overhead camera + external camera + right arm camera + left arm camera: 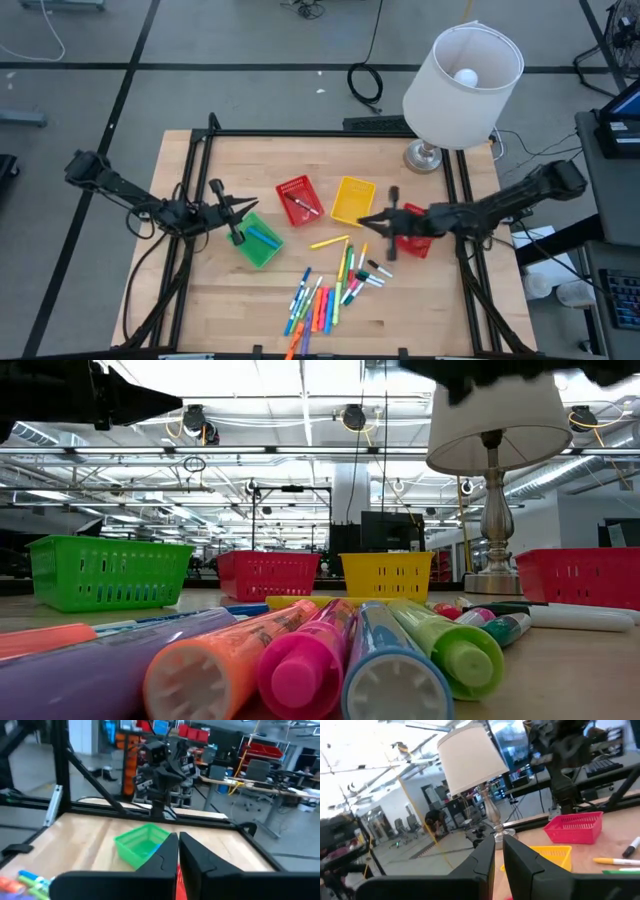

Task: Pick & Place Markers
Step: Adjust the highlighters on the table

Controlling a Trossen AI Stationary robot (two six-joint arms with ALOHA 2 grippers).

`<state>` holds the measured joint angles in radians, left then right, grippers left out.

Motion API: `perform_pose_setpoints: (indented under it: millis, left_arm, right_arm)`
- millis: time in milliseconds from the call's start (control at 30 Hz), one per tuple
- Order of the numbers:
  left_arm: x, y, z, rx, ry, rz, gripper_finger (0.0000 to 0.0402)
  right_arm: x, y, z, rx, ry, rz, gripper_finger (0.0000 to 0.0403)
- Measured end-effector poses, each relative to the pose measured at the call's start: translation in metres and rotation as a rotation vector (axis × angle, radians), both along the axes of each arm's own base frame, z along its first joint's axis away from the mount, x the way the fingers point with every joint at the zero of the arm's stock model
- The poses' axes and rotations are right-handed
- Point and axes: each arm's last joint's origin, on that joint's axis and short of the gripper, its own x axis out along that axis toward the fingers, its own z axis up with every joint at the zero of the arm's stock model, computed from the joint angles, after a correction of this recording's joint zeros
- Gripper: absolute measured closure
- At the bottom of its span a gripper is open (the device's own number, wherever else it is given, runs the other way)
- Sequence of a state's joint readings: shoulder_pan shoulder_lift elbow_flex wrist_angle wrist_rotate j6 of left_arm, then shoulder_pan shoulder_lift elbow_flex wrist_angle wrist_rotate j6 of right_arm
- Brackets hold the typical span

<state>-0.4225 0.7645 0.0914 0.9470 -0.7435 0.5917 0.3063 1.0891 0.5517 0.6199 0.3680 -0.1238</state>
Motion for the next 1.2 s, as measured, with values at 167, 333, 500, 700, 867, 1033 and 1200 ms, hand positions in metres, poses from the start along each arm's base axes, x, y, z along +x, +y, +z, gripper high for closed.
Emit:
perform_pose_setpoints:
  millis: [167,333,500,700,867,1033,1200]
  left_arm:
    - [0.002,0.000,0.003,0.058,-0.036,-0.140,0.0355]
    - [0.000,0.005,0.010,-0.115,-0.148,-0.108,0.0355]
    - [0.002,0.013,0.007,-0.251,-0.175,-0.008,0.0355]
    - [0.004,0.016,0.001,-0.369,-0.160,-0.001,0.0355]
    - [0.006,0.016,-0.008,-0.515,-0.136,-0.019,0.0355]
    - [0.007,0.015,-0.018,-0.602,-0.084,-0.013,0.0355]
    - [0.009,0.015,-0.025,-0.710,-0.060,0.013,0.0355]
  right_arm:
    - [-0.036,-0.012,-0.029,0.054,-0.063,0.004,0.0402]
    - [-0.055,-0.019,-0.040,0.052,-0.088,0.016,0.0402]
    - [-0.065,-0.021,-0.054,0.024,-0.067,0.068,0.0402]
    - [-0.070,-0.023,-0.068,0.033,-0.031,0.064,0.0403]
    - [-0.072,-0.023,-0.073,0.029,-0.016,0.064,0.0403]
    - [-0.072,-0.024,-0.069,-0.005,-0.046,0.053,0.0403]
    - [-0.073,-0.025,-0.062,-0.021,-0.125,0.032,0.0403]
